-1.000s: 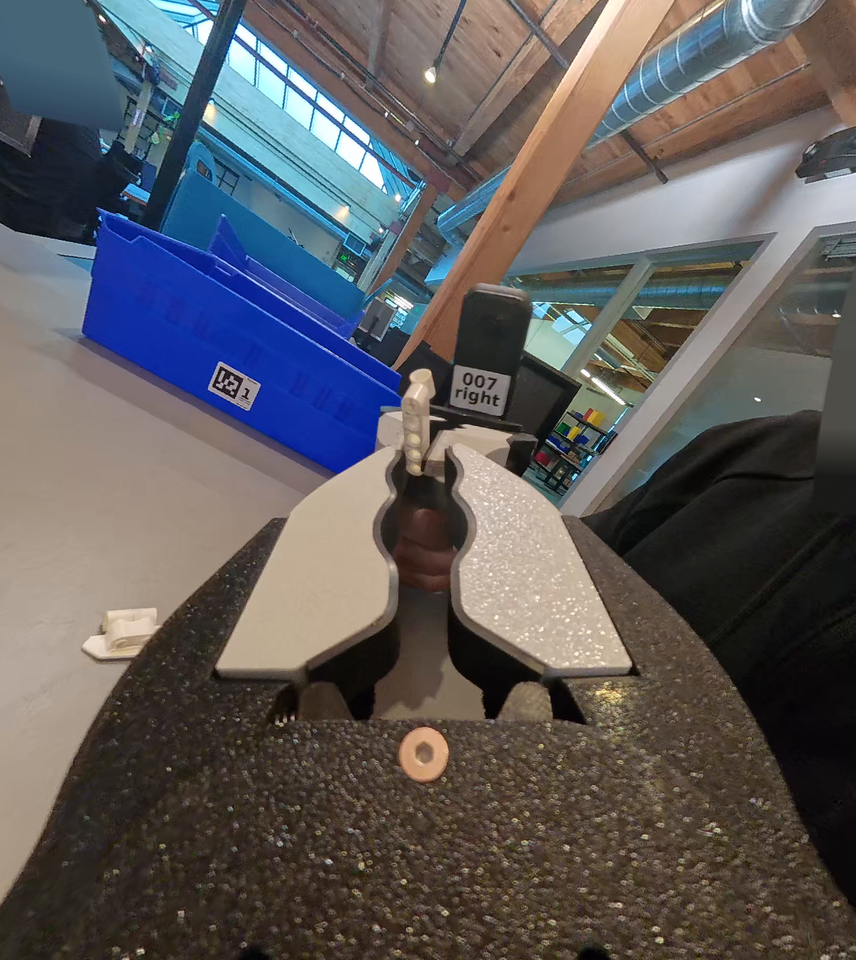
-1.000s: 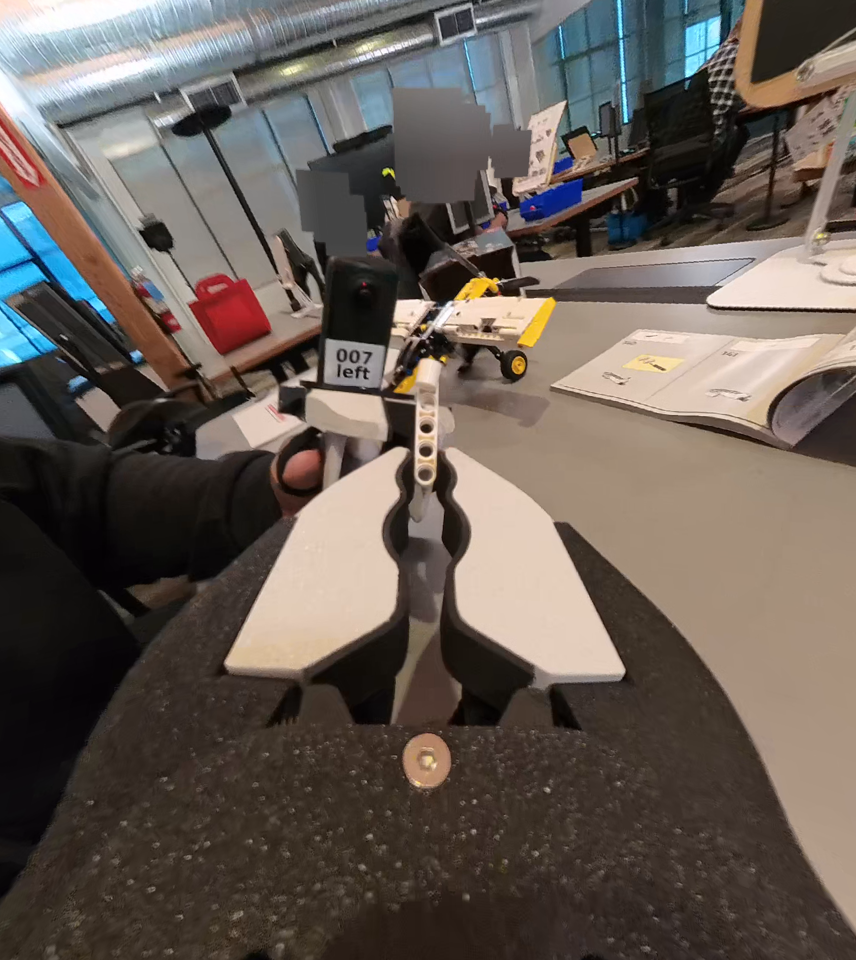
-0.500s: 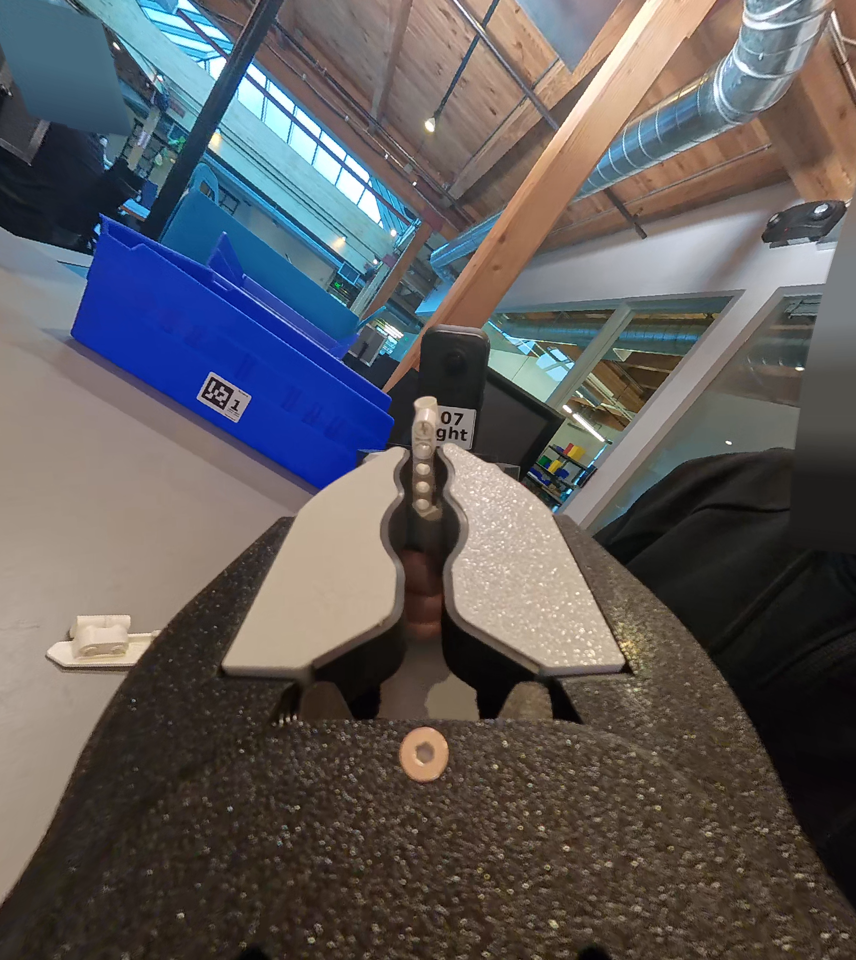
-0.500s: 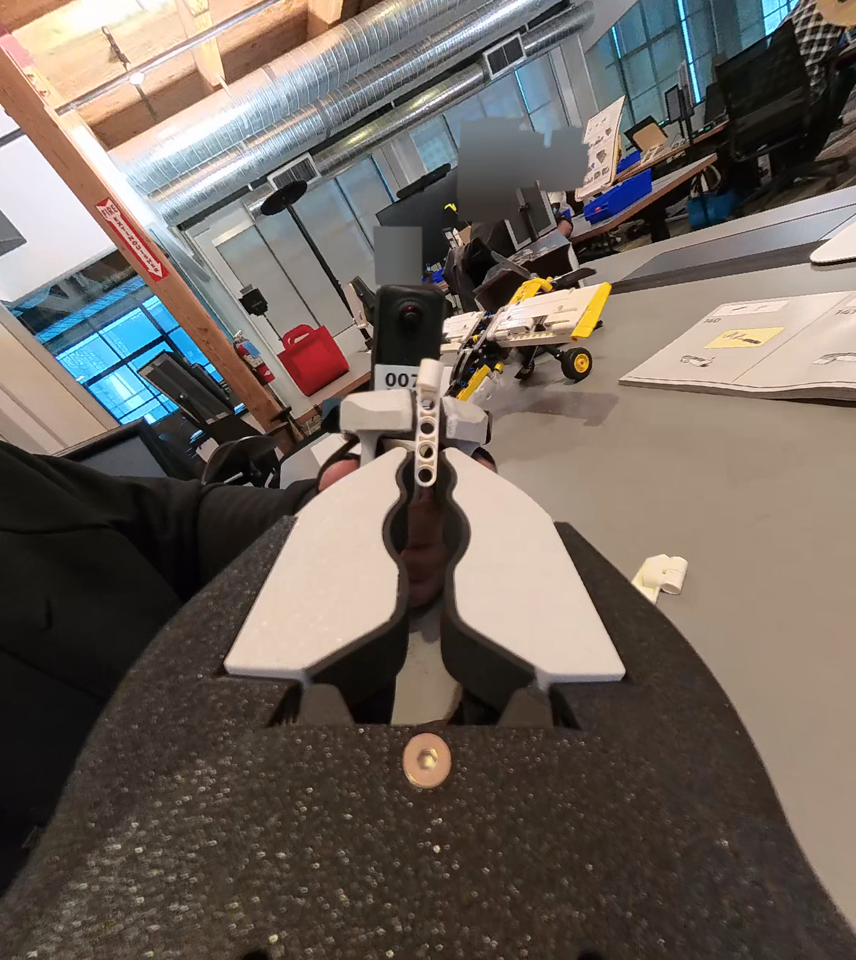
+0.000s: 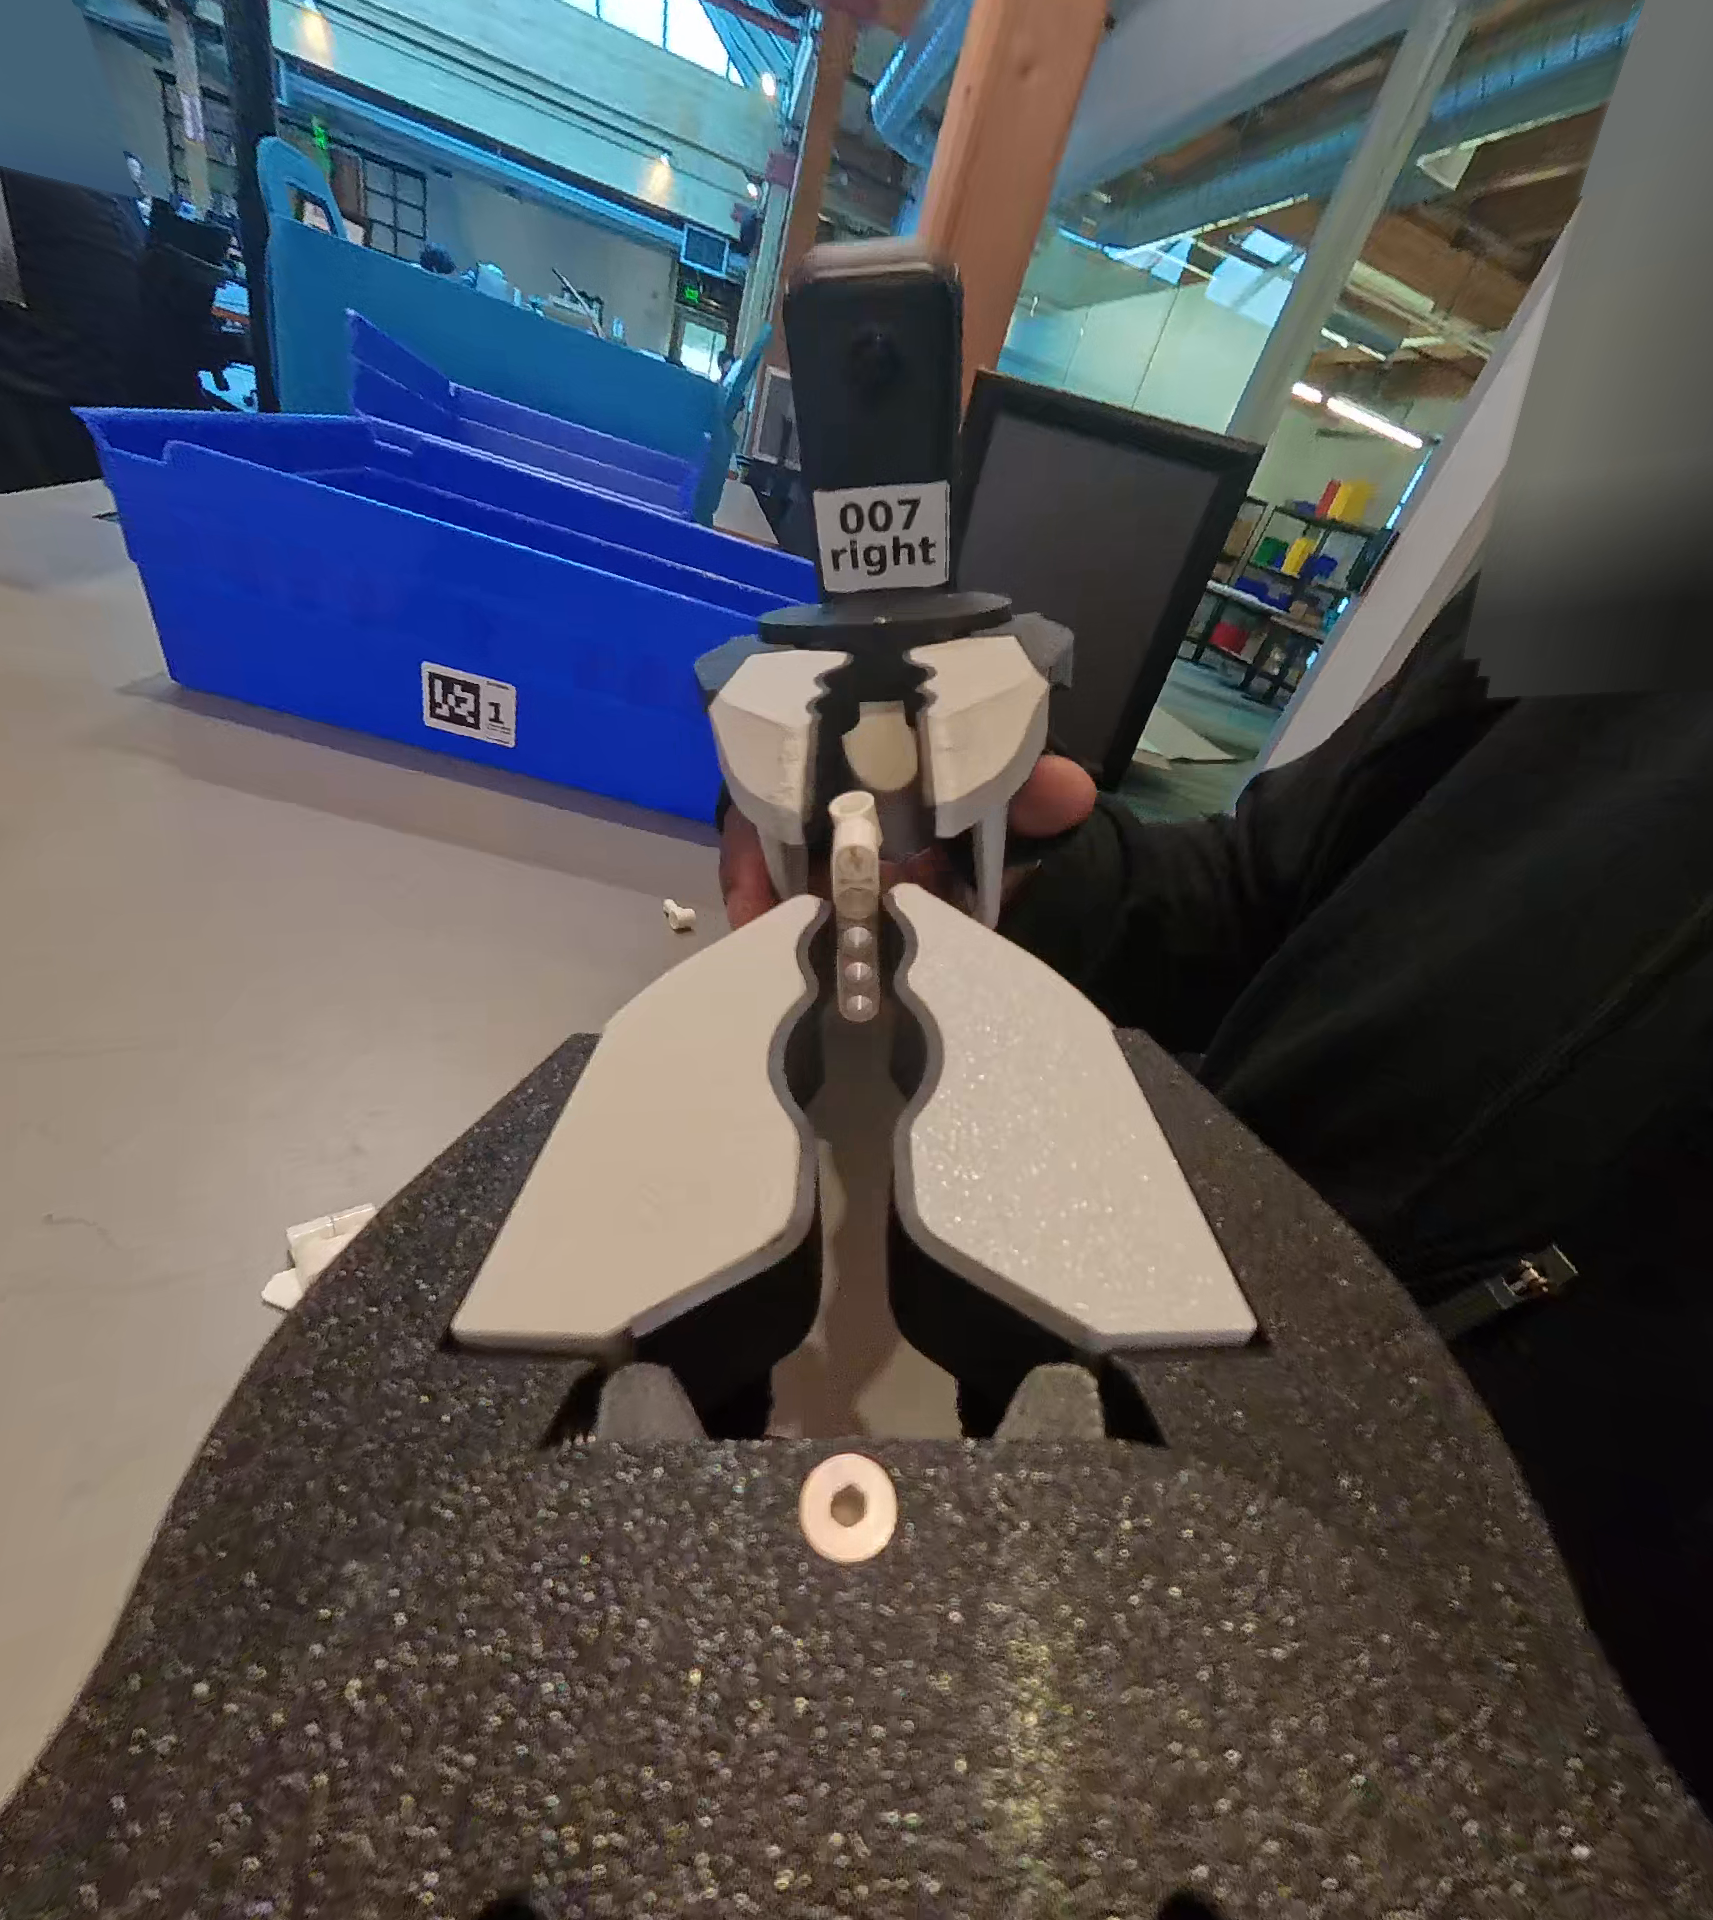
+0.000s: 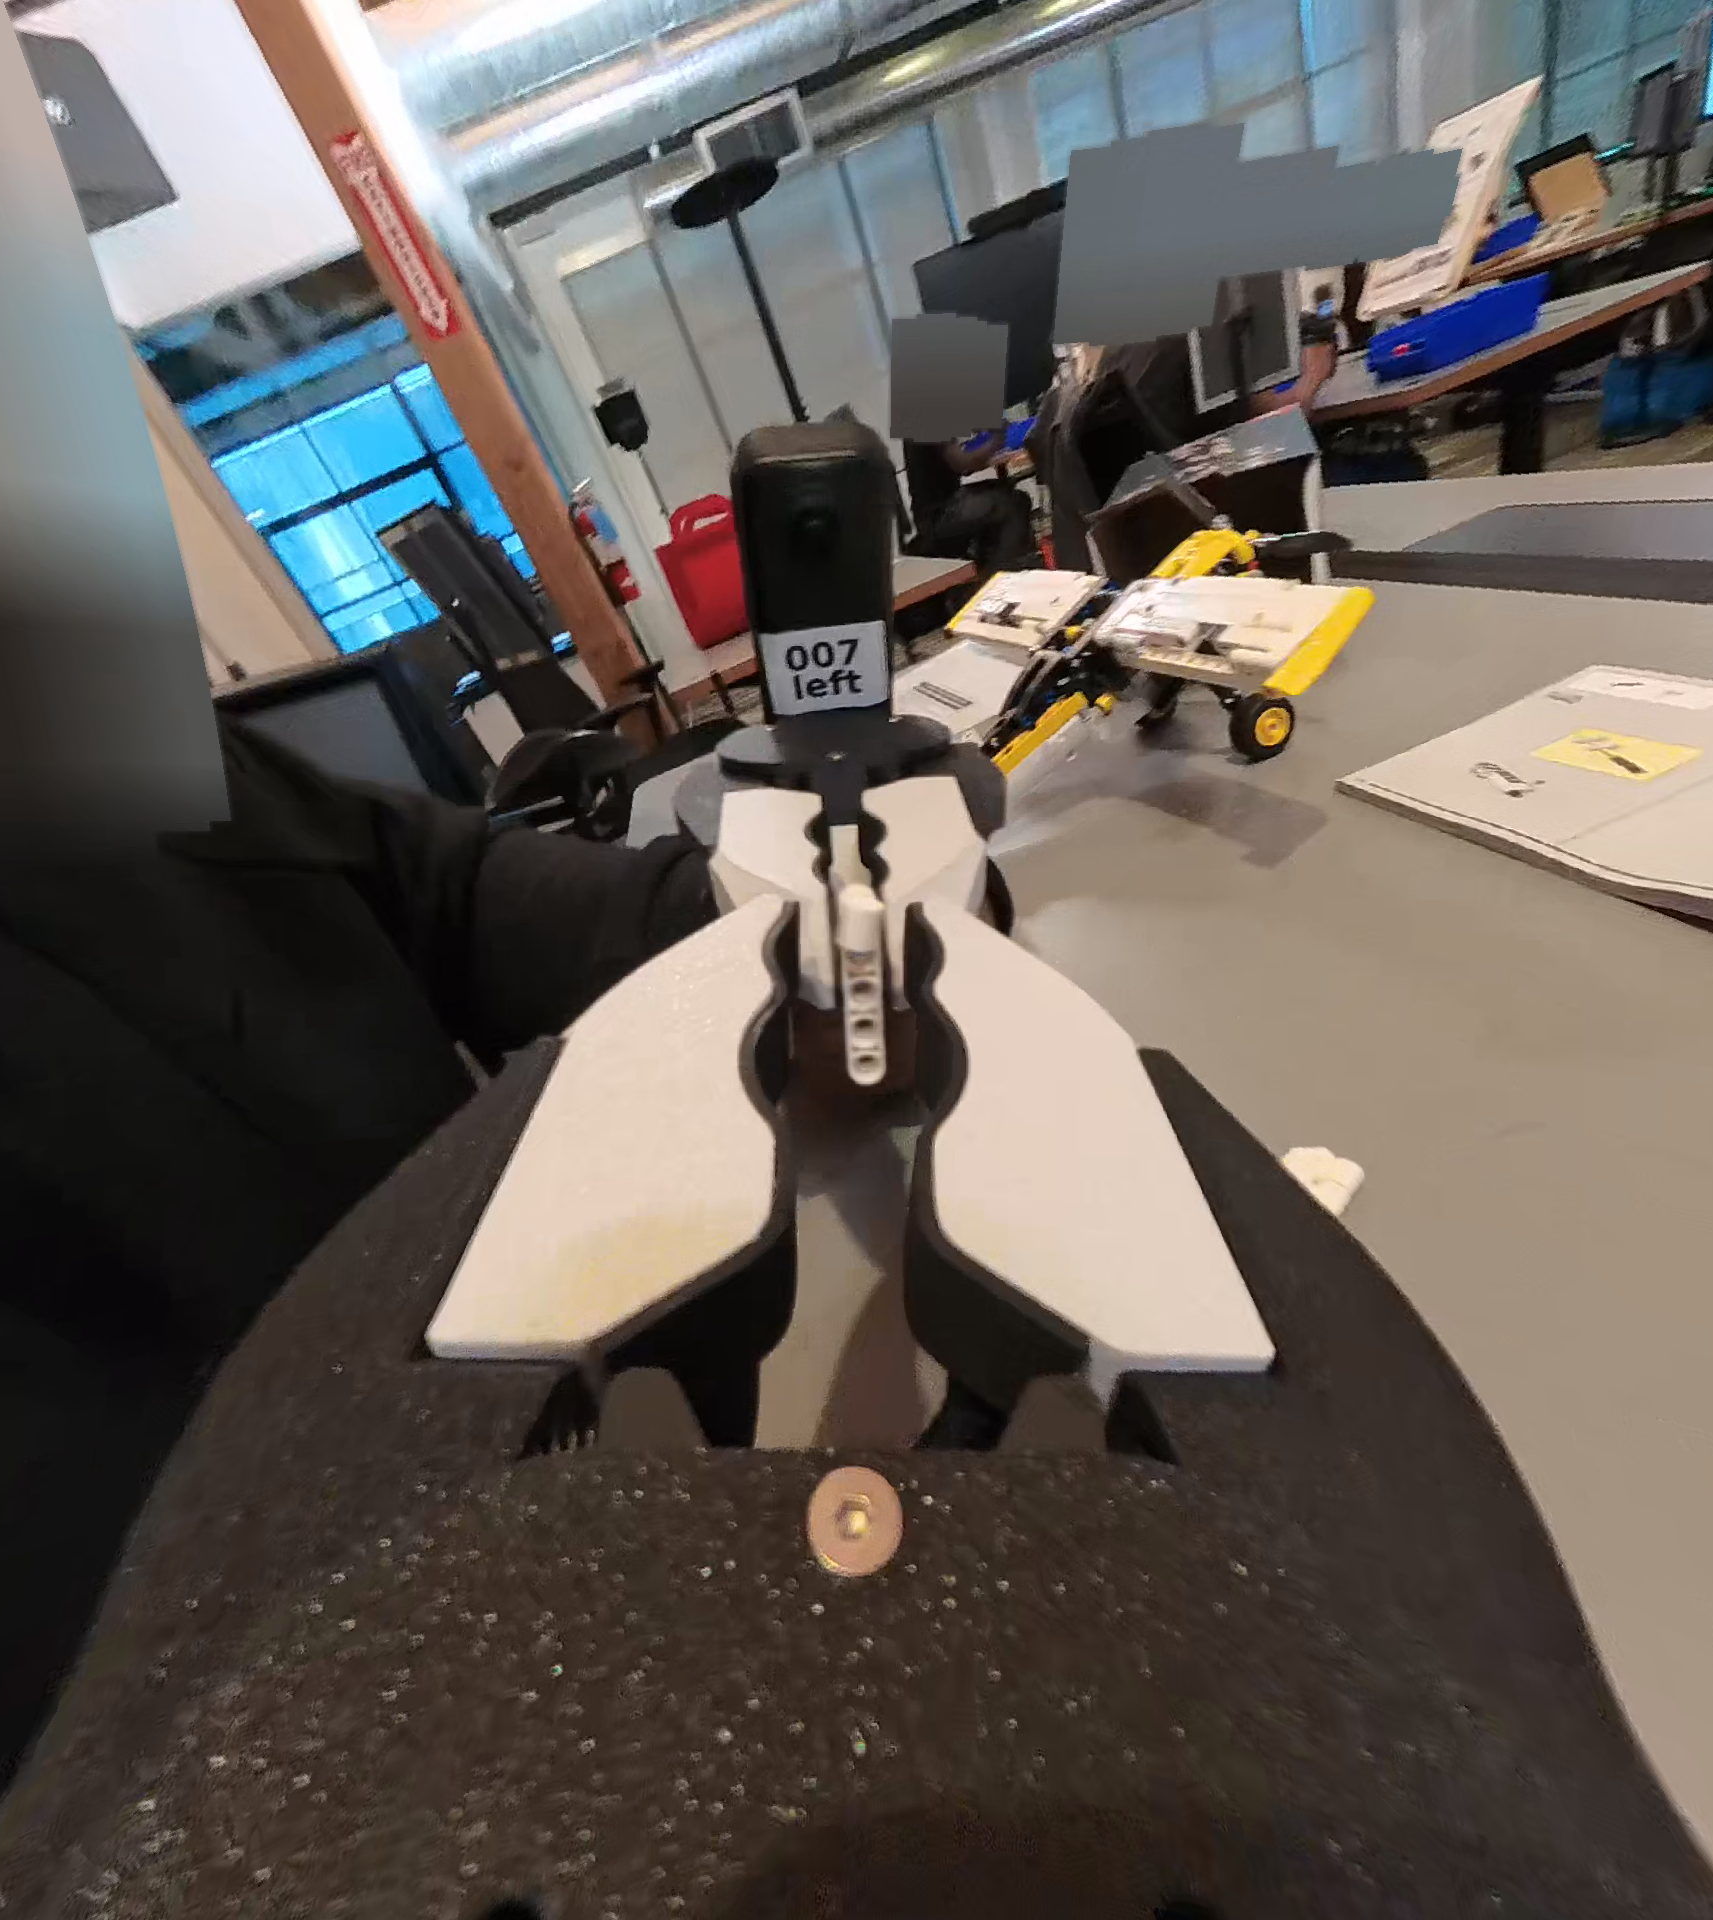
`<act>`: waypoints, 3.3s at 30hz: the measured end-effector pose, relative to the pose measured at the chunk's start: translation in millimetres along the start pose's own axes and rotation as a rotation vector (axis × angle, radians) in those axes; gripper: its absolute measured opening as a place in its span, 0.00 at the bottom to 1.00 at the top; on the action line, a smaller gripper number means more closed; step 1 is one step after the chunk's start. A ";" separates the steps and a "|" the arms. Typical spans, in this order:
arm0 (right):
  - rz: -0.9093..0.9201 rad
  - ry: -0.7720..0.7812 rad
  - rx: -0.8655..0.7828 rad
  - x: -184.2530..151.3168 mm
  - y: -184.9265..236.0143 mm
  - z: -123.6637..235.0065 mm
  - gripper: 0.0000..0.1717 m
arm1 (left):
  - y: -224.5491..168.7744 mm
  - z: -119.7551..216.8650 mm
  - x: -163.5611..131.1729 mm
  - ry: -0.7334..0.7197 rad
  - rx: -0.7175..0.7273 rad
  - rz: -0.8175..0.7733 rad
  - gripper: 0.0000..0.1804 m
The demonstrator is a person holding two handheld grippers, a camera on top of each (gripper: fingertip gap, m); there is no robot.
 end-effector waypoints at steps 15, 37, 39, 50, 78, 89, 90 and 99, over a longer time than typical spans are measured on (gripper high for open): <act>0.197 0.055 -0.075 -8.3 6.0 -1.0 0.05 | -0.4 -2.4 -4.8 0.054 -0.063 0.074 0.04; 0.106 -0.010 -0.167 -16.8 5.0 3.0 0.13 | 11.9 7.3 0.5 -0.186 -0.051 0.254 0.04; 0.100 -0.007 -0.166 -17.2 7.0 -2.4 0.13 | 10.9 5.3 -0.7 -0.196 -0.061 0.259 0.04; 0.485 0.153 -0.321 -10.6 -0.4 6.1 0.04 | 17.7 9.0 1.0 -0.025 -0.014 0.279 0.18; 2.342 0.393 -0.150 -17.7 10.7 -11.9 0.05 | 16.3 -0.4 -14.6 0.120 -0.201 0.633 0.05; 1.292 0.168 -0.395 -7.8 7.6 -8.8 0.31 | 24.5 10.2 0.0 -0.116 0.012 0.382 0.05; 1.233 0.143 -0.388 -8.9 7.1 -13.2 0.33 | 23.7 9.4 0.1 -0.132 0.017 0.368 0.04; 1.239 0.073 -0.441 -11.5 2.4 -34.5 0.36 | 24.9 7.9 -3.8 -0.207 -0.018 0.444 0.04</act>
Point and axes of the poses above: each gripper's, where its closed fingertips meet, z back along the fingers, x out of its top, y = z × x across the jaws, the point moved 9 cm from there along z, back along the fingers, and after that the axes turned 7 degrees about -z, right-handed, at the moved point
